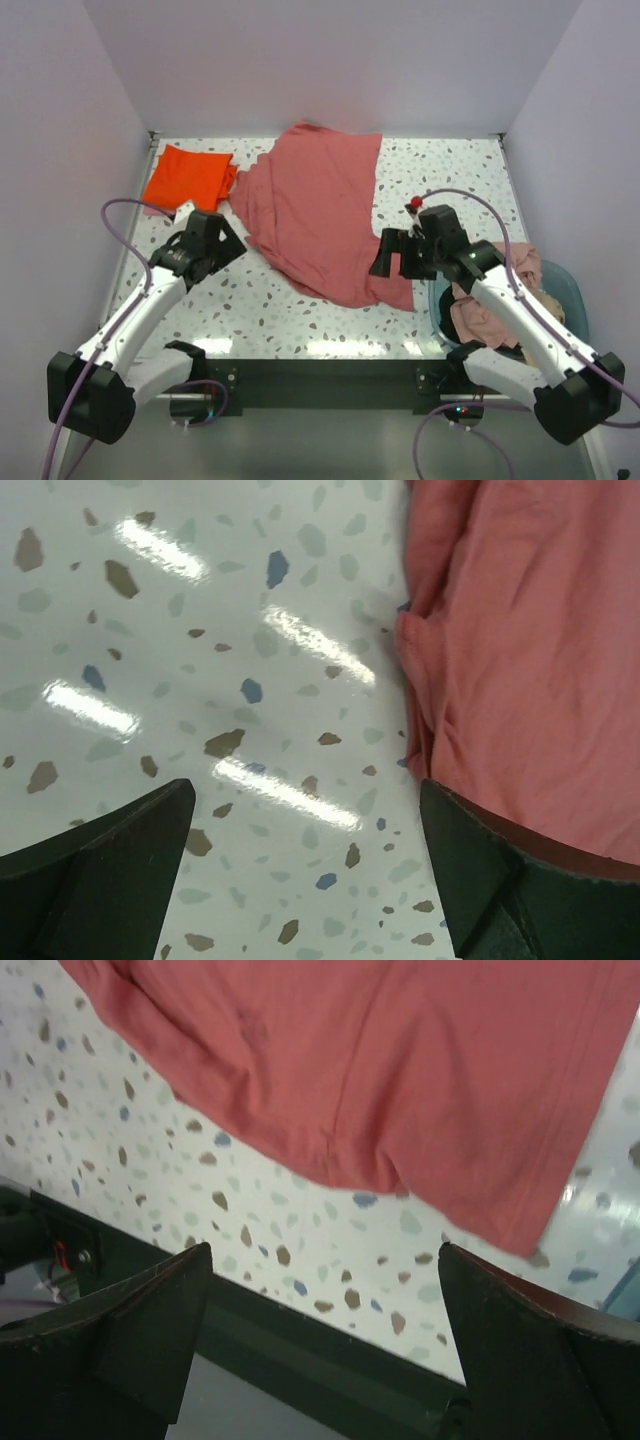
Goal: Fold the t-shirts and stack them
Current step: Flatten the tshirt out
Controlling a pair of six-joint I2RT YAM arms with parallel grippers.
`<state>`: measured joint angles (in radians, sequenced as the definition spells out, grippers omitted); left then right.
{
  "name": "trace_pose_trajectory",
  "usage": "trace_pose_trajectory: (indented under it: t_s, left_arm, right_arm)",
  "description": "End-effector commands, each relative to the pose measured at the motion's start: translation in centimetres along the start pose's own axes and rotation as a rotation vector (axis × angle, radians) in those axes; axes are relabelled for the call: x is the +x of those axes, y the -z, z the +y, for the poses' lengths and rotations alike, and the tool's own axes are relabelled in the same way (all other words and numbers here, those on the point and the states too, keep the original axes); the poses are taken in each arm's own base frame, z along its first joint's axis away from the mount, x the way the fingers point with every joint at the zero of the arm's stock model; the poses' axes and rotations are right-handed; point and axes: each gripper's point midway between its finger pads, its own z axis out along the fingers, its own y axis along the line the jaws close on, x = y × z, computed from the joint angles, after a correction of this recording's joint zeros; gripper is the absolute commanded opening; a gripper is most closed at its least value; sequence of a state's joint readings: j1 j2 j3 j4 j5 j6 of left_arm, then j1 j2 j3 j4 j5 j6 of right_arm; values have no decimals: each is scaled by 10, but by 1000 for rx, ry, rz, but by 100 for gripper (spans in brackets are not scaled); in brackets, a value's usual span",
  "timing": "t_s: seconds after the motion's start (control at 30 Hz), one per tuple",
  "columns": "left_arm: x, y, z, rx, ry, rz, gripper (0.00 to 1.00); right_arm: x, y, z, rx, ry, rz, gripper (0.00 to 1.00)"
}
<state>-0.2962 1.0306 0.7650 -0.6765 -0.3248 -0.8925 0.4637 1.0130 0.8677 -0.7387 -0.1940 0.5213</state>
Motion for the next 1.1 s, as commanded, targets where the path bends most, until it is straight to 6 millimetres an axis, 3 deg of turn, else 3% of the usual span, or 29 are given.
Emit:
trace_pose_trajectory:
  t_s: [0.0, 0.03, 0.07, 0.1, 0.13, 0.17, 0.2, 0.23, 0.27, 0.33, 0.4, 0.43, 0.47, 0.5, 0.57, 0.63, 0.73, 0.77, 0.83, 0.87, 0.93, 0.97, 1.03, 1.07]
  left_arm:
    - [-23, 7, -72, 241, -45, -39, 100]
    - [-17, 1, -84, 254, -74, -19, 100]
    - [-23, 6, -103, 297, -98, -34, 100]
    - [-19, 8, -125, 357, -125, -35, 100]
    - [-4, -1, -140, 394, -157, 28, 100]
    - [-4, -1, -155, 437, -163, 41, 100]
    - [-4, -3, -172, 498, -162, 44, 100]
    - [14, -17, -181, 520, -180, 113, 100]
    - [16, -21, -189, 534, -174, 125, 100]
    - [30, -44, -196, 532, -187, 170, 100]
    - [32, -56, -203, 519, -190, 186, 100]
    - [41, -70, -200, 490, -203, 211, 100]
    - [42, -74, -203, 488, -206, 215, 100]
    - [44, -79, -203, 482, -209, 222, 100]
    - [50, -92, -200, 454, -219, 232, 100]
    - [54, -101, -192, 407, -233, 241, 100]
    - [52, -119, -173, 306, -250, 229, 100]
    - [52, -122, -168, 292, -251, 230, 100]
    - [44, -131, -154, 251, -230, 228, 100]
    - [41, -137, -148, 233, -226, 226, 100]
    - [29, -147, -133, 189, -197, 231, 100]
    - [24, -153, -132, 185, -203, 233, 100]
    - [15, -167, -124, 164, -215, 226, 100]
    - [5, -172, -132, 179, -223, 203, 100]
  right_arm:
    - [-67, -12, 17, 12, 74, -146, 99]
    - [-81, -18, 22, 11, 84, -159, 99]
    - [-113, -19, 40, -27, 109, -224, 99]
    - [-122, -46, 40, -20, 140, -187, 99]
    - [-135, -62, 43, -14, 156, -185, 99]
    - [-169, -61, 59, -28, 172, -242, 99]
    - [-172, -106, 42, 45, 194, -172, 99]
    - [-185, -119, 41, 75, 198, -173, 99]
    - [-217, -117, 59, 54, 211, -218, 99]
    - [-238, -159, 61, 68, 252, -169, 99]
    - [-247, -187, 56, 93, 266, -151, 99]
    - [-238, -219, 41, 133, 261, -101, 99]
    - [-254, -218, 46, 138, 266, -128, 99]
    - [-257, -226, 43, 153, 277, -129, 99]
    - [-255, -249, 35, 163, 283, -116, 99]
    - [-247, -258, 24, 193, 289, -90, 99]
    - [-224, -264, 9, 217, 279, -52, 99]
    - [-206, -270, -3, 232, 273, -23, 99]
    - [-200, -259, -5, 237, 258, -26, 99]
    - [-178, -262, -18, 255, 246, 18, 99]
    - [-170, -247, -20, 265, 214, 13, 99]
    - [-143, -247, -35, 294, 190, 61, 99]
    - [-129, -230, -29, 264, 137, 62, 99]
    - [-96, -228, -38, 271, 124, 110, 99]
